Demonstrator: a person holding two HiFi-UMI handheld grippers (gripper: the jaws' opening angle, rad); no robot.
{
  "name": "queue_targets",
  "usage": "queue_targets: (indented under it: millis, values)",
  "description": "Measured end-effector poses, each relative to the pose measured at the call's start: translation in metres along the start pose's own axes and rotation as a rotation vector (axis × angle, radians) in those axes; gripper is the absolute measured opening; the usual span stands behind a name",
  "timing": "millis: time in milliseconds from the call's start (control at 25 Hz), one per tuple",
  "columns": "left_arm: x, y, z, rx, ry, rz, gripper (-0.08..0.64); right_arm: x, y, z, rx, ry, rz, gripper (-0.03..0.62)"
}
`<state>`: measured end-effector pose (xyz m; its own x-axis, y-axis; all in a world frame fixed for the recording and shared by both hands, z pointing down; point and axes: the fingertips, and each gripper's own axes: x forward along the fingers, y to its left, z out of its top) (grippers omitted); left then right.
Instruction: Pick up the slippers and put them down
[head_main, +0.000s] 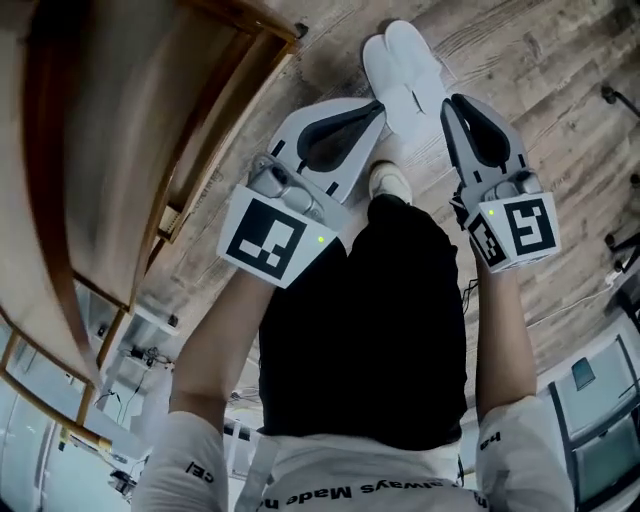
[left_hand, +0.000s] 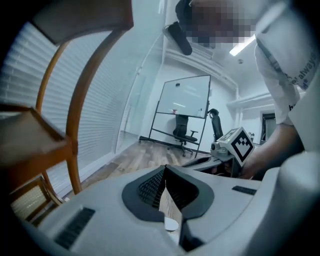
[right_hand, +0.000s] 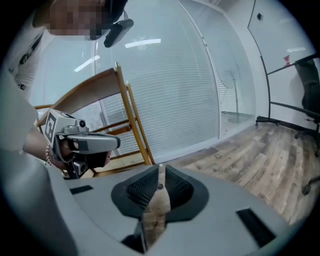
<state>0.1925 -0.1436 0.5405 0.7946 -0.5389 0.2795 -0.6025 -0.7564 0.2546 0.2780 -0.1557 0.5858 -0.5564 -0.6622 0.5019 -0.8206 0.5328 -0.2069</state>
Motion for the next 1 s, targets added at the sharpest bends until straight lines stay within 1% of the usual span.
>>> queue_targets:
  millis: [160, 280, 400, 480, 560, 640, 720, 800, 920, 1000]
  values:
    - [-0.043, -0.015, 0.092, -0.054, -0.072, 0.149, 0.012, -0.044, 0.032, 0.087, -0.038, -0.027, 0.087, 0.04]
    - [-0.086, -0.028, 0.16, -0.064, -0.096, 0.254, 0.012, -0.079, 0.065, 0.161, -0.088, -0.038, 0.153, 0.037]
    - [-0.137, -0.041, 0.231, -0.079, -0.133, 0.368, 0.012, -0.113, 0.106, 0.228, -0.142, -0.019, 0.223, 0.035]
    - [-0.17, -0.052, 0.279, -0.095, -0.17, 0.451, 0.012, -0.136, 0.134, 0.275, -0.182, -0.011, 0.289, 0.035]
    - [-0.202, -0.06, 0.325, -0.099, -0.206, 0.54, 0.012, -0.153, 0.162, 0.324, -0.224, -0.016, 0.373, 0.035]
    - [-0.239, -0.067, 0.365, -0.107, -0.228, 0.612, 0.012, -0.168, 0.197, 0.366, -0.258, -0.014, 0.445, 0.035]
    - [-0.28, -0.077, 0.397, -0.119, -0.238, 0.672, 0.013, -0.183, 0.237, 0.403, -0.289, -0.015, 0.505, 0.034]
    - [-0.323, -0.087, 0.421, -0.13, -0.24, 0.732, 0.012, -0.199, 0.277, 0.435, -0.32, -0.009, 0.556, 0.034]
    - [-0.395, -0.107, 0.446, -0.152, -0.247, 0.822, 0.012, -0.226, 0.34, 0.474, -0.367, -0.004, 0.622, 0.034]
    - [-0.445, -0.118, 0.461, -0.156, -0.258, 0.886, 0.012, -0.24, 0.383, 0.499, -0.406, -0.031, 0.671, 0.032]
